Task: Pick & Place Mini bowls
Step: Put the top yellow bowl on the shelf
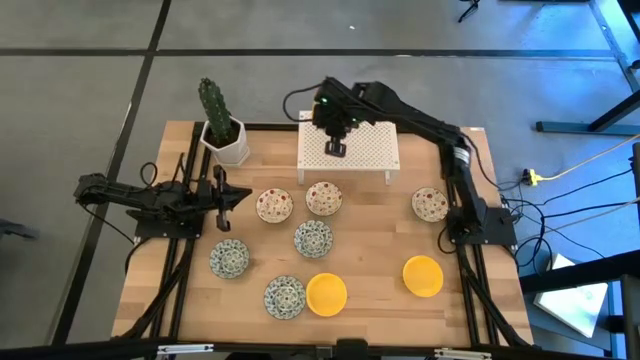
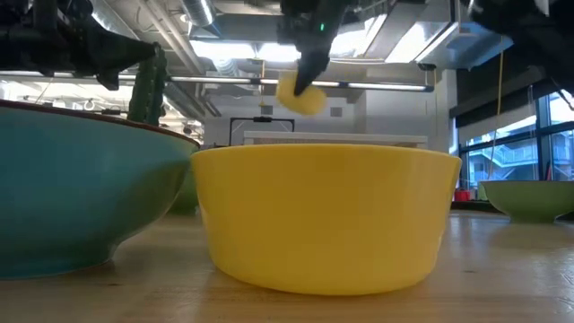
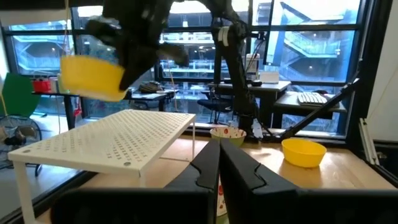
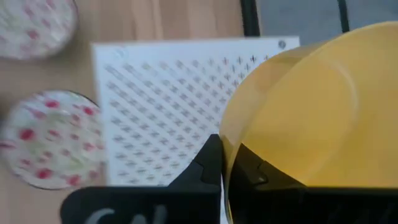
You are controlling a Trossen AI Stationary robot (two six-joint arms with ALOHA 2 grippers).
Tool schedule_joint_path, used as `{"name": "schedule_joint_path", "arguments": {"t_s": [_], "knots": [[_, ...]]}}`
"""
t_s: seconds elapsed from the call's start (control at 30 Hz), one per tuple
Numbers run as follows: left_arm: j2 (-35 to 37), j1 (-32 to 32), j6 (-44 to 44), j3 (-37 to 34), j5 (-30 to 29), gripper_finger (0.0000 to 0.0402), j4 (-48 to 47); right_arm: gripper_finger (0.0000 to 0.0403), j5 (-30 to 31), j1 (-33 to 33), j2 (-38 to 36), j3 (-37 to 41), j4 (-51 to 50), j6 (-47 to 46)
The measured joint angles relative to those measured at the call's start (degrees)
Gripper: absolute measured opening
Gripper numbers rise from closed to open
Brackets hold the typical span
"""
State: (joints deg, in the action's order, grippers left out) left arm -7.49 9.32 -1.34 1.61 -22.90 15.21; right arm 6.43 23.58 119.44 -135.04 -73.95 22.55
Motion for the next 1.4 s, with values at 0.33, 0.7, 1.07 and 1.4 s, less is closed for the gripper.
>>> {"name": "schedule_joint_path", "arguments": {"t_s": [0.33, 0.7, 1.07, 1.4], "knots": [[0.0, 0.0, -2.8, 0.0, -0.1, 0.0006, 0.0, 0.0005, -2.5, 2.5, 1.2, 1.0, 2.3, 9.0], [0.0, 0.0, -6.0, 0.0, 6.4, 0.0006, -3.0, 0.0005, -4.6, 0.4, 0.9, 1.0, 2.1, 14.1], [0.0, 0.0, -28.3, 0.1, 12.6, 0.0006, 11.3, 0.0005, 0.2, -3.7, 0.9, 1.0, 0.8, 14.2], [0.0, 0.0, -23.0, 0.0, 12.6, 0.0006, 9.8, 0.0005, -1.6, -4.1, 0.9, 1.1, -1.8, 15.4]]}}
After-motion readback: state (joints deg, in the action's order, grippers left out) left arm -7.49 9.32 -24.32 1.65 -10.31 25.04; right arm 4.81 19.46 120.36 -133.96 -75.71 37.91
